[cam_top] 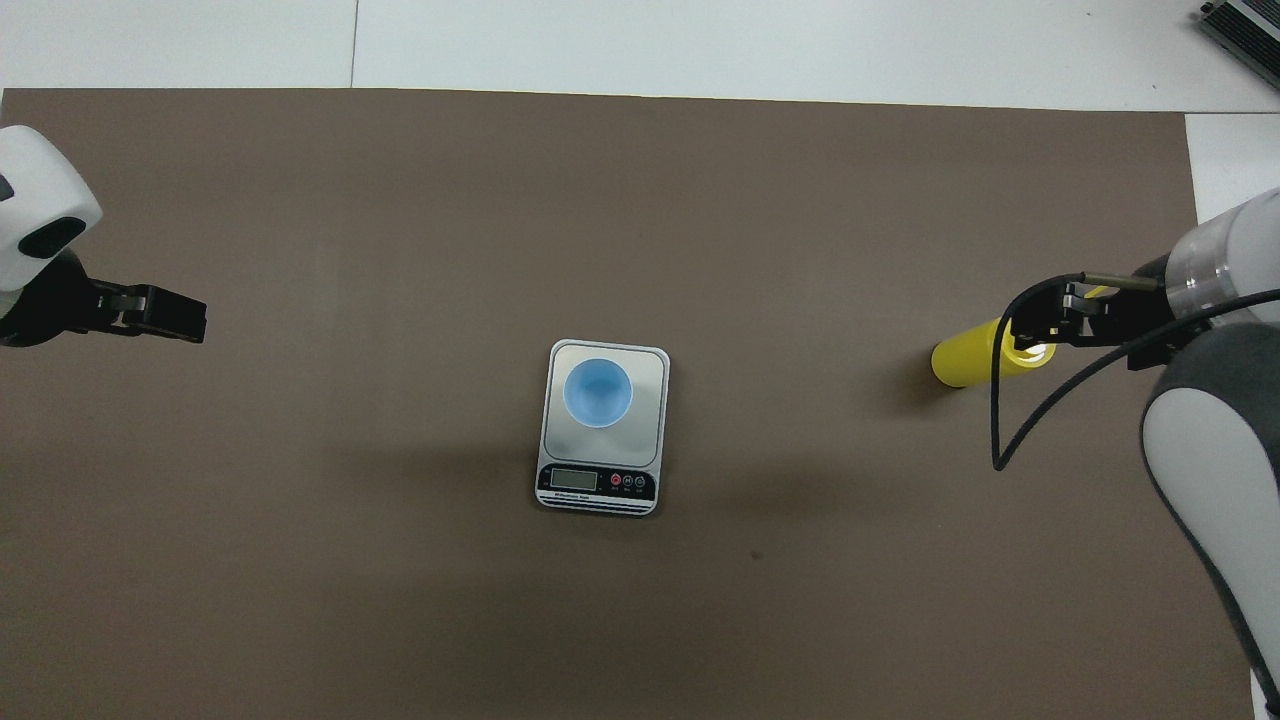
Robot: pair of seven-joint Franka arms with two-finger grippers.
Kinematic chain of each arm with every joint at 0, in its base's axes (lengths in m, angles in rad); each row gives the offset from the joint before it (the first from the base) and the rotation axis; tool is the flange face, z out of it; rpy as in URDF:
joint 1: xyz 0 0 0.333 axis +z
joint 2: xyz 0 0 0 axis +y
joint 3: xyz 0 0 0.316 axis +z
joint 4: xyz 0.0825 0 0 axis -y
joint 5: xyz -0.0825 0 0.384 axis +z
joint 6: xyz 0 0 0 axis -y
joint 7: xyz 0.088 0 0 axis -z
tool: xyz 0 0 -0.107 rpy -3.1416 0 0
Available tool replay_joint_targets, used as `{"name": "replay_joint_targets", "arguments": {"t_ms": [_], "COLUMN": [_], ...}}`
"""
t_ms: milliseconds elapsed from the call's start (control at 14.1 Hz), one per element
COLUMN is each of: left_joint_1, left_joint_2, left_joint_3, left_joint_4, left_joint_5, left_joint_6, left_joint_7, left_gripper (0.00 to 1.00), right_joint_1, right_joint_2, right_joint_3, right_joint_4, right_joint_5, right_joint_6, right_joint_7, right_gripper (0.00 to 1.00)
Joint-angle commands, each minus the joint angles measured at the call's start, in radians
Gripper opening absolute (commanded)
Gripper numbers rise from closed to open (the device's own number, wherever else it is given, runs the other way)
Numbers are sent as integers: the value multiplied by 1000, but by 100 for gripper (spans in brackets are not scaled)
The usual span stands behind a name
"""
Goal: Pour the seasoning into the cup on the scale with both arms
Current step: 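Grasp the yellow squeeze bottle with the right gripper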
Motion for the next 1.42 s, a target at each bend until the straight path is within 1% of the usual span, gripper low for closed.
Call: {"name": "replay_joint_targets", "arguments": {"t_ms": [0, 213, 496, 567, 709, 1134, 1276, 1347], "left_joint_1": [23, 23, 24, 44, 43, 41, 41, 41], "left_joint_2": [29, 20, 25, 29, 26, 17, 19, 19], "left_joint_3": [-10, -10, -6, -6, -16, -18, -21, -21], "left_joint_4": [85, 82, 91, 93, 93, 84, 87, 84], "left_joint_5": [-22, -28, -25, -32, -38, -25, -12, -12], "left_joint_6": [-60, -39, -94, -93, -85, -80, -74, -73], "left_joint_7": [16, 17, 19, 25, 27, 50, 51, 51], "left_gripper": [100, 100, 100, 100, 100, 100, 100, 100], "right_joint_1": [-15, -15, -15, -15, -15, -15, -15, -16], "right_joint_2": [-22, -22, -22, -22, -24, -24, -18, -15], "right_joint_3": [4, 4, 4, 4, 4, 6, 6, 4], "right_joint_4": [-27, -27, -27, -27, -27, -27, -21, -23], "right_joint_5": [22, 23, 22, 23, 23, 23, 25, 46], "right_joint_6": [21, 21, 21, 20, 0, -3, 16, 55], "right_joint_7": [-17, -17, -17, -17, -16, -26, -17, -11], "right_gripper": [100, 100, 100, 100, 100, 100, 100, 100]}}
